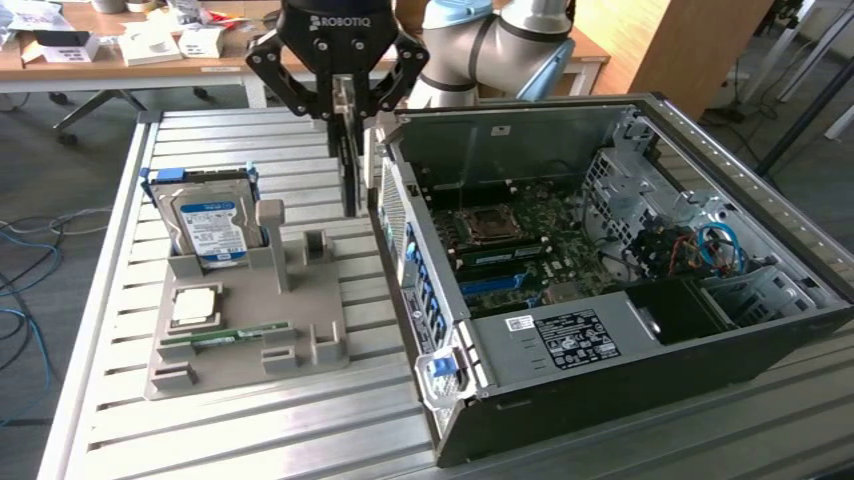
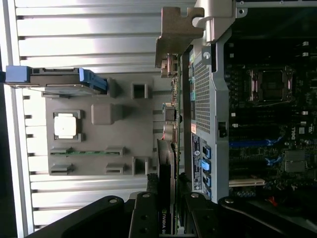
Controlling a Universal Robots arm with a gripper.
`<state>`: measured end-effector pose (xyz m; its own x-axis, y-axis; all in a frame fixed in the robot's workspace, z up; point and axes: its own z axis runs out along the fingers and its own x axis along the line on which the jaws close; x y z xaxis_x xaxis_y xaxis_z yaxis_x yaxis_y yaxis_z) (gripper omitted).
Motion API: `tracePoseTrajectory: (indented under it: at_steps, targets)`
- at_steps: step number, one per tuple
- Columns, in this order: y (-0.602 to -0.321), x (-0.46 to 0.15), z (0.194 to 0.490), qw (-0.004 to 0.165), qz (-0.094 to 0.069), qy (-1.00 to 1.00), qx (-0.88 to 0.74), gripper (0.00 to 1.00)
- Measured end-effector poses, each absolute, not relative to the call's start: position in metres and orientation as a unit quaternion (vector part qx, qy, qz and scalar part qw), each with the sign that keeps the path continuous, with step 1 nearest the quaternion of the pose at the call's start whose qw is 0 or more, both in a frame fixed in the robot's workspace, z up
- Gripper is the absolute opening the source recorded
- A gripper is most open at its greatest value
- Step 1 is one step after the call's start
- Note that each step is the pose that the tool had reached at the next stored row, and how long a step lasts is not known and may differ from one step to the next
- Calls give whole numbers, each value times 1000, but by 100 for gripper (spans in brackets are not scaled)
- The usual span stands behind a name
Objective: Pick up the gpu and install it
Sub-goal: 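Pick up the gpu and move the gpu toward the slot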
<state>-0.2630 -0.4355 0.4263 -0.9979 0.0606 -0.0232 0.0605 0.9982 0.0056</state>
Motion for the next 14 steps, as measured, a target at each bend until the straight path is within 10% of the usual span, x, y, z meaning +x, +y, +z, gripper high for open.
tracePoseTrajectory:
  at_steps: [14]
  targets:
    - [-435, -243, 426, 12, 2, 999, 30, 26]
